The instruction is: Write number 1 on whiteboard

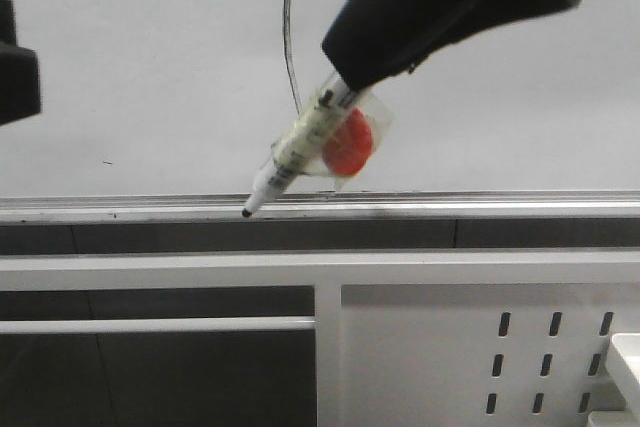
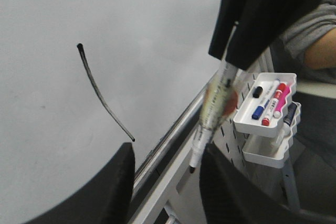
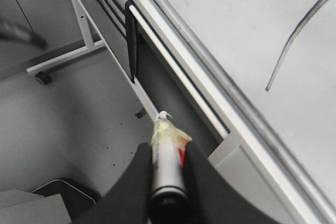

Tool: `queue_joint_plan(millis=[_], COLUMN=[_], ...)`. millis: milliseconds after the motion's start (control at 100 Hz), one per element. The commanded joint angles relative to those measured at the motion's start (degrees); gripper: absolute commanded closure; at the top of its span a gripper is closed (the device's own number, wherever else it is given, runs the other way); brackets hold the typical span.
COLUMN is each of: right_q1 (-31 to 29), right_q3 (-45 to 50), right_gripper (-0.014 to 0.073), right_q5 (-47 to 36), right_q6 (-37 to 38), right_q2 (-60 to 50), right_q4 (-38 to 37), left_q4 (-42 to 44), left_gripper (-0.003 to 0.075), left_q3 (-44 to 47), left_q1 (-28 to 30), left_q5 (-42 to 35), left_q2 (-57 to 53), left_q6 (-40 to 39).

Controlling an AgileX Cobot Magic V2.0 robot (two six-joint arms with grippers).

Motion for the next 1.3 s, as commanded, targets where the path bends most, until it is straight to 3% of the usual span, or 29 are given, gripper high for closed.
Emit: queue_joint_plan(millis=[0,380,750,820,930,1290], right_q1=[0.63,4.15,4.4,4.4,4.4,4.4], right_q3=[-4.28,-8.87,-8.87,-8.87,-8.87,-8.87], right_gripper=[0.0664,0.0664,0.0664,0.0664,0.0664,0.0661], right_q5=[-1.49,-2.22,-2.26,-2.46,-2.55,-2.59], right_q6=[-2.31,-2.53,-2.53,-2.53,-2.53,-2.22], right_q2=[0.03,4.27,4.27,4.27,4.27,4.27], right_q4=[-0.29,-0.29,-0.17,-0.17,-0.08,0.87], left_q4=[1.34,3.11,2.24,2.13,2.13,0.5], left_gripper=[0.0428,0.0428,0.0431,0.0489,0.0736,0.074], left_q3=[-3.65,-8.96,-9.48,-9.48,-9.48,-9.36], left_q1=[0.04,0.04,0.04,0.04,0.04,0.04], left_q5=[-4.6,-8.4,-9.07,-9.2,-9.48,-9.71], left_q2=[4.15,19.02,21.95,21.95,21.95,21.95], left_q6=[-1.38,0.77,1.21,1.21,1.21,1.11])
